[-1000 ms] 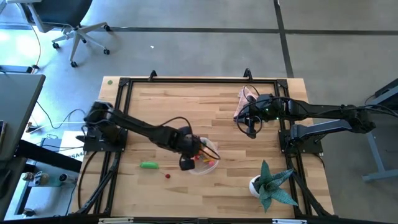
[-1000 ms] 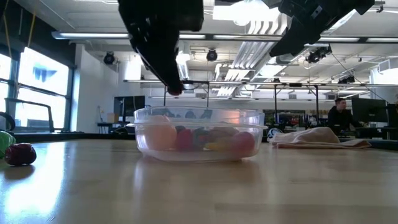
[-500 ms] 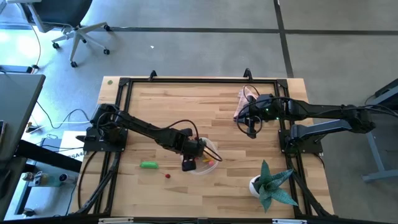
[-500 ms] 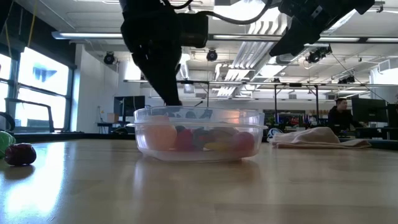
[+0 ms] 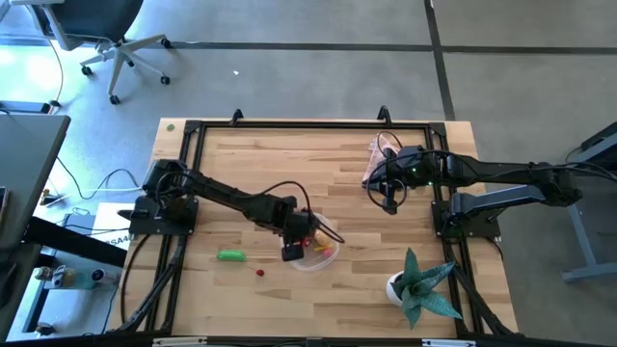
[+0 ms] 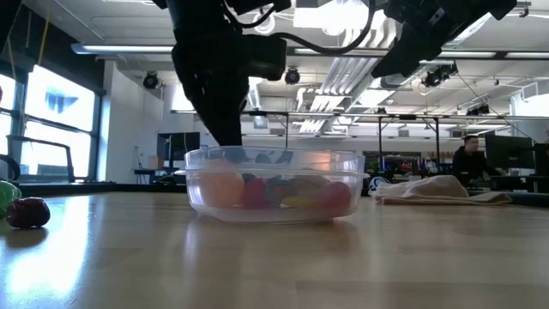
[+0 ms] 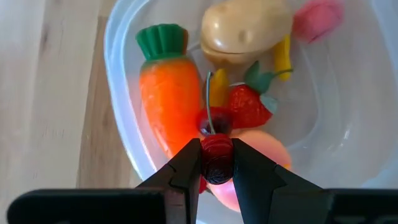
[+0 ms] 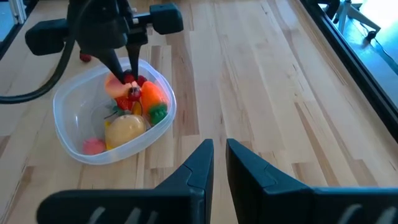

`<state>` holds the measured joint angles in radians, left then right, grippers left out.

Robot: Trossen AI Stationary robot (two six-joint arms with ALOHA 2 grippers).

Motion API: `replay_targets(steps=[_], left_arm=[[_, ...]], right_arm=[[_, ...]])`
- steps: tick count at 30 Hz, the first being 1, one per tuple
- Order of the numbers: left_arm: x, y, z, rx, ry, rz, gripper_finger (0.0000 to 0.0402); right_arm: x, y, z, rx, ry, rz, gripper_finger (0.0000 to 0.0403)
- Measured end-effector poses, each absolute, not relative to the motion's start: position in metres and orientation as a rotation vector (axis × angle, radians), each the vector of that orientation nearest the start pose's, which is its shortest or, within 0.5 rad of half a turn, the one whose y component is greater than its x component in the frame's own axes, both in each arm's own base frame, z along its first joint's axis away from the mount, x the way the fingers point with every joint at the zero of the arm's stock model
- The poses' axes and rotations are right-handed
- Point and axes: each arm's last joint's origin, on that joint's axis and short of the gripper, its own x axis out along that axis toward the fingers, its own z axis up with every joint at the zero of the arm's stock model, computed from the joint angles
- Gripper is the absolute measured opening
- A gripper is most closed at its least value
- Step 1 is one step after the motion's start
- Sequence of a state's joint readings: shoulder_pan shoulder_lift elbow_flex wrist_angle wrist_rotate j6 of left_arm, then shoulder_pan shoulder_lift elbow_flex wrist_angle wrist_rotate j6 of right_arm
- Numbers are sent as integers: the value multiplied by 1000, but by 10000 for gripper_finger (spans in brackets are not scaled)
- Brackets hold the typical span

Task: Pick and placing Produce into tupperware
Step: Put the cherry into the transparent bin, then put the peas into the transparent bin

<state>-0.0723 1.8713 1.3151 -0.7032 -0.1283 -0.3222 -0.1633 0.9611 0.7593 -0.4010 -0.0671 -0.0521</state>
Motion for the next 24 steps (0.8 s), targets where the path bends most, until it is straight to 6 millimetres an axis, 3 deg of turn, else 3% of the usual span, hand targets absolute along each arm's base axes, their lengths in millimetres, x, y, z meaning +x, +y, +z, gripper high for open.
replay_targets(steps=[10, 19, 24], left_arm=[[366, -23, 185, -151, 1233, 250, 73], [366, -23, 185, -126, 1241, 236, 136], [366, -22, 185, -114, 1239, 230, 149]], right_arm=[[198, -31, 275, 19, 600, -78, 32], [198, -31, 275, 19, 600, -78, 32], [198, -31, 275, 19, 601, -78, 32]])
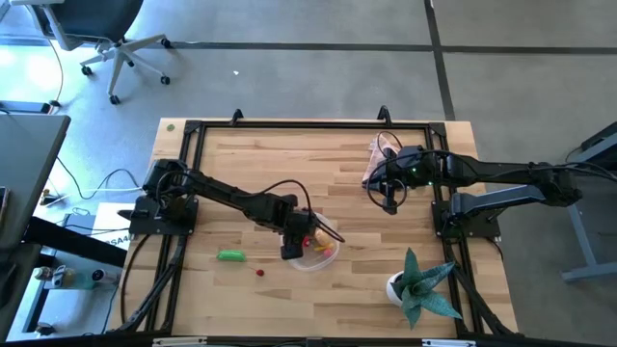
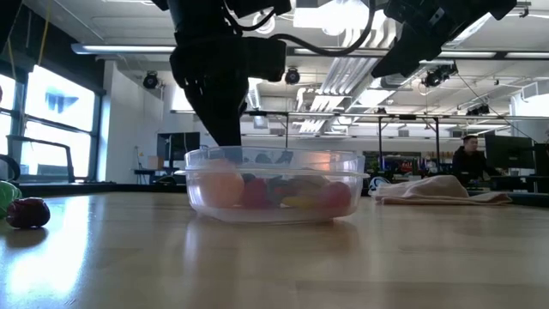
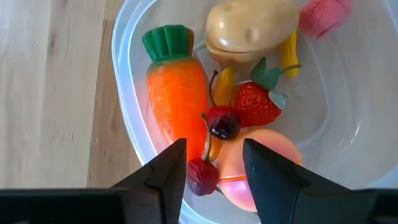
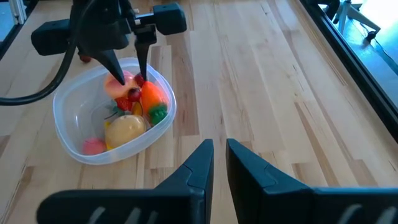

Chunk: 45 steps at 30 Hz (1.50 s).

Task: Pick and placing Produce into tupperware
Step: Put the peas into the transparent bin

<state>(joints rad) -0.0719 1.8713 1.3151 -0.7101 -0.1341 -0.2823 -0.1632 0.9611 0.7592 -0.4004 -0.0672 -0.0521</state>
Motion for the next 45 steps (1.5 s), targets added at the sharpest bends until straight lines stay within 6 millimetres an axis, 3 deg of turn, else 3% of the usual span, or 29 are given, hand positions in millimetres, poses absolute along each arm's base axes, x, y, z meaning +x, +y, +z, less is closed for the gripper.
replay_targets(steps=[5, 11, 21, 25, 34, 45], left_arm=[[366, -23, 191, -96, 1263, 221, 142], [363, -22, 218, -131, 1347, 271, 131], [321, -28, 261, -263, 1368, 437, 116], [297, -39, 259, -312, 1353, 493, 111], [252, -77, 233, -385, 1382, 603, 111], [215, -126, 227, -318, 1456, 609, 111]], right_arm=[[198, -31, 275, 19, 601, -78, 32], [198, -31, 275, 19, 601, -78, 32], [198, -31, 275, 19, 601, -78, 32], [198, -31, 275, 19, 601, -78, 32], [198, -31, 275, 19, 600, -77, 32], [198, -31, 275, 19, 600, -78, 32]])
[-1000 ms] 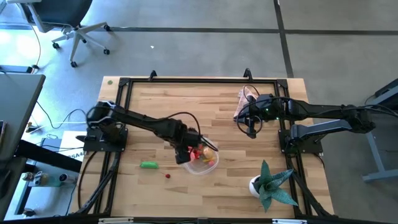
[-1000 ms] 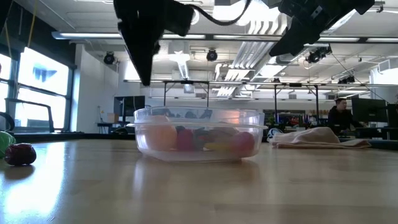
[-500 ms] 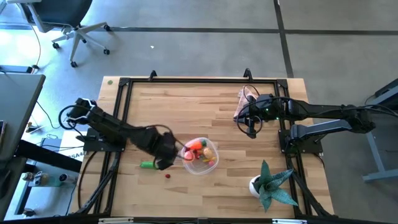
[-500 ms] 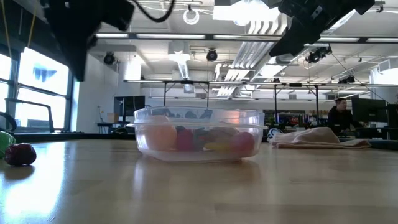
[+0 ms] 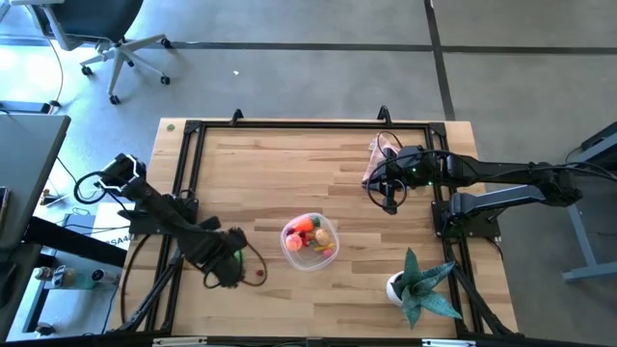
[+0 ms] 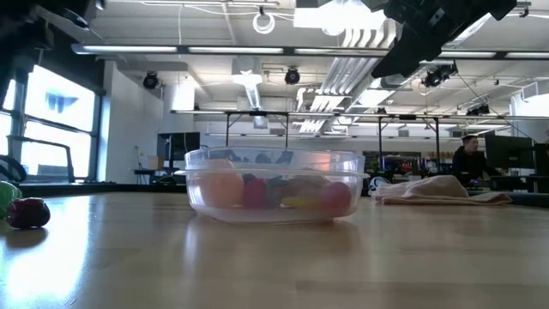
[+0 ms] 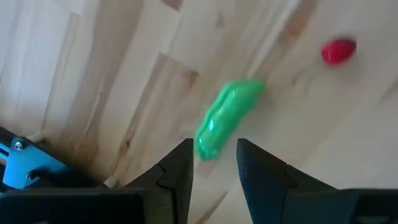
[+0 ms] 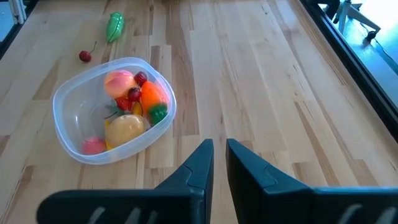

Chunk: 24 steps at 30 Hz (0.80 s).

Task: Pick and placing Produce into tupperware
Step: Put the peas into the transparent bin

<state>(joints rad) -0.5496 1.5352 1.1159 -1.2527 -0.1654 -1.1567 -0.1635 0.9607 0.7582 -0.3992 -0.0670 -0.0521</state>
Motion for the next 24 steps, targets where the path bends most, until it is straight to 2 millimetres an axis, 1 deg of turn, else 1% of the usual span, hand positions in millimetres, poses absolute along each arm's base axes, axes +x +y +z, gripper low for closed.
replay_targets(steps=[4, 8, 13, 15, 19, 24], left_arm=[[206, -136, 218, -273, 1482, 548, 111], [200, -135, 208, -264, 1520, 534, 111], [201, -136, 206, -220, 1524, 457, 118], [202, -137, 206, -203, 1517, 427, 133], [203, -137, 206, -166, 1511, 394, 176], [200, -133, 217, -127, 1442, 328, 225]], right_arm=[[198, -31, 275, 19, 601, -78, 32], [198, -31, 275, 19, 601, -78, 32], [198, -31, 275, 19, 601, -78, 32], [198, -31, 275, 19, 601, -77, 32], [198, -31, 275, 19, 601, -78, 32], [198, -31, 275, 19, 601, -77, 32]])
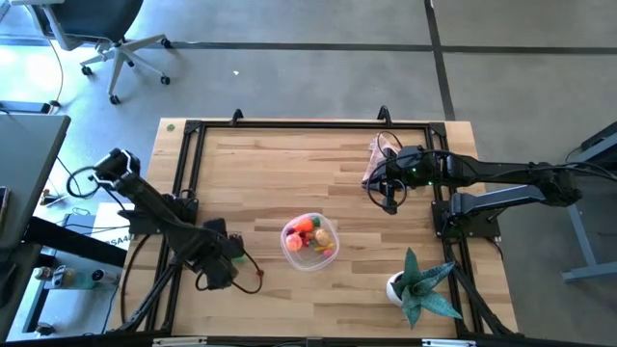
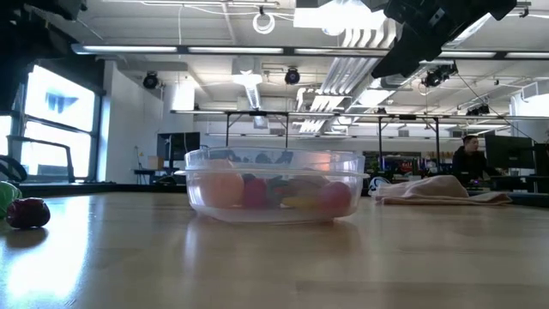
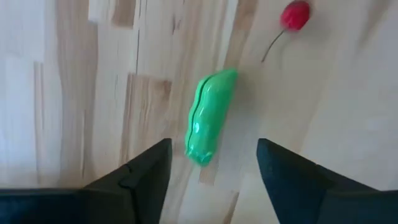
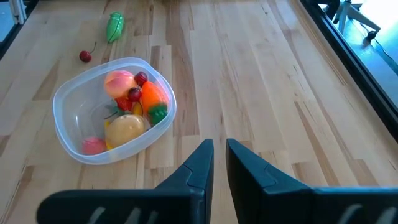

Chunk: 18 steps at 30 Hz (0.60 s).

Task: Pick and placing Produce into tupperware
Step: Put the peas into the transparent bin

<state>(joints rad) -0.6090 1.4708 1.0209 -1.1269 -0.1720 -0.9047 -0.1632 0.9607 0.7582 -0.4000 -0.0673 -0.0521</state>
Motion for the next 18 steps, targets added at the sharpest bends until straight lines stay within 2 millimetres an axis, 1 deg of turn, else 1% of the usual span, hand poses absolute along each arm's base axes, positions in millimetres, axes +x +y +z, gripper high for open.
replay_targets(steps=[2, 4, 10, 14, 18], left_arm=[[196, -129, 221, -147, 1404, 304, 238], [193, -122, 219, -175, 1385, 299, 249], [183, -104, 193, -267, 1408, 256, 257], [181, -100, 187, -276, 1407, 228, 257], [182, -101, 185, -266, 1393, 204, 257]], right_arm=[[198, -31, 275, 19, 602, -78, 32], [198, -31, 275, 19, 601, -78, 32], [198, -31, 275, 19, 601, -77, 32], [198, -31, 275, 19, 601, -77, 32], [198, -31, 275, 19, 601, -77, 32]])
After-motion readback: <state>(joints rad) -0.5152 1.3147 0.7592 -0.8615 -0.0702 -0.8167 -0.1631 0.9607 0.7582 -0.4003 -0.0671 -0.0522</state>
